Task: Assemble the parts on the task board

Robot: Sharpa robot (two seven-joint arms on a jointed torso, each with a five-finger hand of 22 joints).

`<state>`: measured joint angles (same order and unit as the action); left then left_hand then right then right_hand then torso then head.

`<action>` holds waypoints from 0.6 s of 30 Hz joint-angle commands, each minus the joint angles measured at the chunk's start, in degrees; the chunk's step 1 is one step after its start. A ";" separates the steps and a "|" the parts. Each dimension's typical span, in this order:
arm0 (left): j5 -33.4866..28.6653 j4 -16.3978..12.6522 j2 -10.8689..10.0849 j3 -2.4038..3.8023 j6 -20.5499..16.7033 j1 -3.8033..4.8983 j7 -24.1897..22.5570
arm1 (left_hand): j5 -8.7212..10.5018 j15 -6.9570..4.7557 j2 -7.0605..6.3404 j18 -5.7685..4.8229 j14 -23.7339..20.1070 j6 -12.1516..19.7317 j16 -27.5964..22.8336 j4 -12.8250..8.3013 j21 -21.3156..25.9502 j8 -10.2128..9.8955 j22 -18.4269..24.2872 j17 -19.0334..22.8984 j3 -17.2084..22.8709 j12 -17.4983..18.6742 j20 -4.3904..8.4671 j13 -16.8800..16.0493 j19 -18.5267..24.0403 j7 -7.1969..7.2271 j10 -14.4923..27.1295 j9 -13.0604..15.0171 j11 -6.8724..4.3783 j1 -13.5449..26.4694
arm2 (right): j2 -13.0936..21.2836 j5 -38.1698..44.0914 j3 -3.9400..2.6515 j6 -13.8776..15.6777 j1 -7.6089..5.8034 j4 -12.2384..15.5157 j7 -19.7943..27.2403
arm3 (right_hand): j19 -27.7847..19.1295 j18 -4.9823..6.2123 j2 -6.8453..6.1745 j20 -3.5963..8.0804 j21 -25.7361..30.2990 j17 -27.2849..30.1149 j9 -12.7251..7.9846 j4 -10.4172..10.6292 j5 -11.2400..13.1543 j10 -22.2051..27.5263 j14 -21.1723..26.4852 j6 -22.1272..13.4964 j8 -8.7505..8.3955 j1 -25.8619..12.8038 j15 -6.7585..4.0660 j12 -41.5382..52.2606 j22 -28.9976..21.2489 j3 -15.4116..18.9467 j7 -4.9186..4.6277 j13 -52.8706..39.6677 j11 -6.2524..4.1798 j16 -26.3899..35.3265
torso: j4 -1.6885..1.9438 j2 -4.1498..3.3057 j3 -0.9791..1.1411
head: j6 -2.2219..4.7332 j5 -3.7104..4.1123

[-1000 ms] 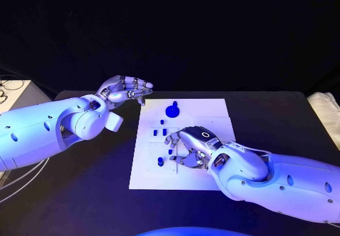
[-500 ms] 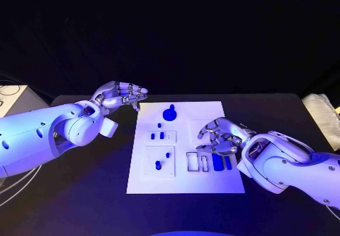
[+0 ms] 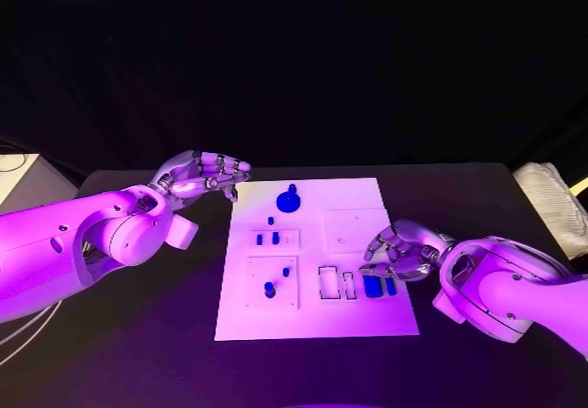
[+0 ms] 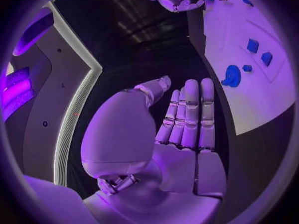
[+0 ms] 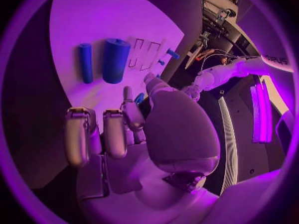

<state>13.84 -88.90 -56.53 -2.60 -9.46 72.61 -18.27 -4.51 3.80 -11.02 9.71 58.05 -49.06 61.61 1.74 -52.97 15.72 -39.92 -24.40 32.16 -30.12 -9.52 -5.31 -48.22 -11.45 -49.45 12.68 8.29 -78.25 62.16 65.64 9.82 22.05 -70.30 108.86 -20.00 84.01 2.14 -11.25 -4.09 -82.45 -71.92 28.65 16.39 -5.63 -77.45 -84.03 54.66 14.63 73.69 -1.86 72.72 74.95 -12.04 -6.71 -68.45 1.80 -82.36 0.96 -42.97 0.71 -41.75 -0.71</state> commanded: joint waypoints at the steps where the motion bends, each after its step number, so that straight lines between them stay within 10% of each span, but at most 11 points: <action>1: -0.63 -0.29 -0.04 0.03 0.80 -0.05 -1.15 | 0.26 0.18 0.45 0.82 0.07 0.20 -0.32 0.11 0.24 0.36 0.08 0.06 -0.31 0.35 -0.08 0.09 -0.31 -0.18 0.27 0.09 -0.08 0.12 | 0.35 0.13 0.10 -2.06 0.43 0.27 -2.46 | 4.08 -0.74 0.70 0.56 -0.52 -0.56 0.09 0.27 -0.51 -0.76 -2.98 0.54 0.59 -1.06 -0.61 0.78 13.12 0.63 0.42 -1.02 -0.14 -0.60 | 0.01 0.01 -0.10 | -0.01 0.42; 8: -0.71 -0.34 -0.11 0.03 0.81 -0.09 -1.15 | 0.26 0.19 0.42 0.82 0.04 0.20 -0.34 0.15 0.30 0.39 0.12 0.07 -0.39 0.30 -0.09 0.09 -0.32 -0.16 0.25 0.10 -0.09 0.17 | 0.75 3.77 0.17 -1.13 0.95 0.57 -5.08 | 4.30 -0.90 1.54 0.84 -1.32 -1.78 0.28 0.33 -2.67 -1.78 -3.16 1.77 1.70 -3.91 -0.98 1.98 13.39 3.10 0.98 -3.09 -0.61 -1.22 | 0.10 -0.07 -0.14 | -0.17 0.95; 9: -0.74 -0.36 -0.12 0.03 0.82 -0.09 -1.15 | 0.26 0.19 0.42 0.82 0.04 0.20 -0.34 0.15 0.30 0.39 0.12 0.07 -0.39 0.30 -0.09 0.09 -0.32 -0.16 0.25 0.10 -0.09 0.17 | 0.78 4.15 0.18 -1.08 0.99 0.61 -5.32 | 4.37 -0.95 1.50 1.01 -1.58 -2.16 0.46 0.24 -7.54 -2.11 -3.20 2.18 2.18 -4.85 -1.21 2.34 13.47 4.16 1.24 -3.75 -0.81 -1.41 | 0.11 -0.09 -0.14 | -0.18 1.03; 18: -1.09 -0.35 -0.24 0.04 0.87 -0.10 -1.01 | 0.26 0.19 0.42 0.82 0.04 0.20 -0.34 0.15 0.30 0.39 0.12 0.07 -0.39 0.30 -0.09 0.09 -0.32 -0.16 0.25 0.10 -0.09 0.17 | 0.91 8.36 0.20 1.82 1.16 1.12 -5.87 | 4.59 -1.11 1.58 1.14 -2.39 -3.00 0.62 0.27 -8.21 -2.19 -3.34 2.52 2.64 -5.25 -1.29 2.29 13.68 5.00 1.42 -3.90 -0.99 -1.77 | 0.13 -0.14 -0.04 | -0.37 1.06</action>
<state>13.37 -89.09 -56.79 -2.60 -9.44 72.50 -18.50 -4.51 3.80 -11.02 9.71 58.05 -49.06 61.61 1.90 -52.97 15.72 -39.85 -24.40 32.00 -30.12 -9.52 -5.26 -48.22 -11.45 -49.45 12.73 8.30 -78.25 62.99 70.41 9.87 22.69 -69.36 109.94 -24.35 84.00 2.14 -9.65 -3.28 -84.65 -74.87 29.35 16.68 -13.48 -79.34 -83.94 56.77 16.91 69.07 -2.79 74.98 74.93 -7.43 -5.26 -72.44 0.83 -83.85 1.10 -43.10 0.61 -42.07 0.36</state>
